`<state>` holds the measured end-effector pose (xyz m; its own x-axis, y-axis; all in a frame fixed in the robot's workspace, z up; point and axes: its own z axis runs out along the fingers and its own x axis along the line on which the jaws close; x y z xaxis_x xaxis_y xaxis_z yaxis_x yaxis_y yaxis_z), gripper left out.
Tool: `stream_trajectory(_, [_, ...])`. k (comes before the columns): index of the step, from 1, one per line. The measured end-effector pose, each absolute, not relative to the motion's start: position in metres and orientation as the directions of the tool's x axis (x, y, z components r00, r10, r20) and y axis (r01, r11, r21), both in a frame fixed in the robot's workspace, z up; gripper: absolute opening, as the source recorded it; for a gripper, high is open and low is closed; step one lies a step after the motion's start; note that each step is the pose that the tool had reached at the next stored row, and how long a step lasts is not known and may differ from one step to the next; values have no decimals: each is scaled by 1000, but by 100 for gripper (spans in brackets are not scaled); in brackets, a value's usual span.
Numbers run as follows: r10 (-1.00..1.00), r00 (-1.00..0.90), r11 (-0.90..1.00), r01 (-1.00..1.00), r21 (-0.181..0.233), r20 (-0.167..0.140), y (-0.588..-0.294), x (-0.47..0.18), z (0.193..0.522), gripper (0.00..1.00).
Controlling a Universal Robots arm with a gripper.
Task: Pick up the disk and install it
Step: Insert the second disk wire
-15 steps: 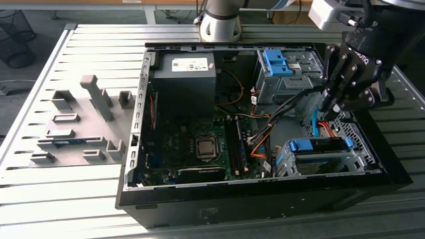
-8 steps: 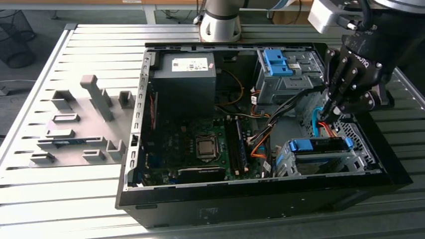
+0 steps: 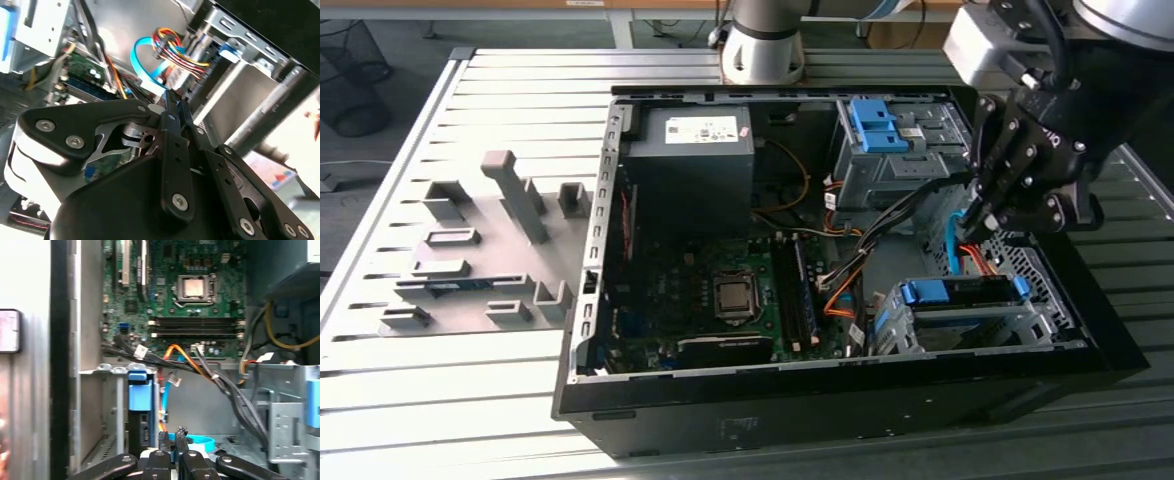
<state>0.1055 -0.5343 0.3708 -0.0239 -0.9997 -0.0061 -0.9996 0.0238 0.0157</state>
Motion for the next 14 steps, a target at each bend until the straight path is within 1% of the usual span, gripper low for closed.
stream_trajectory(2, [-999,-24,23,-1000,16,-33,-538,106,370,16])
stream_trajectory(3, [-999,-24,23,-1000,16,-38,-540,105,369,16])
stream_trajectory(14, [-999,-24,23,-1000,13,-44,-556,105,354,16])
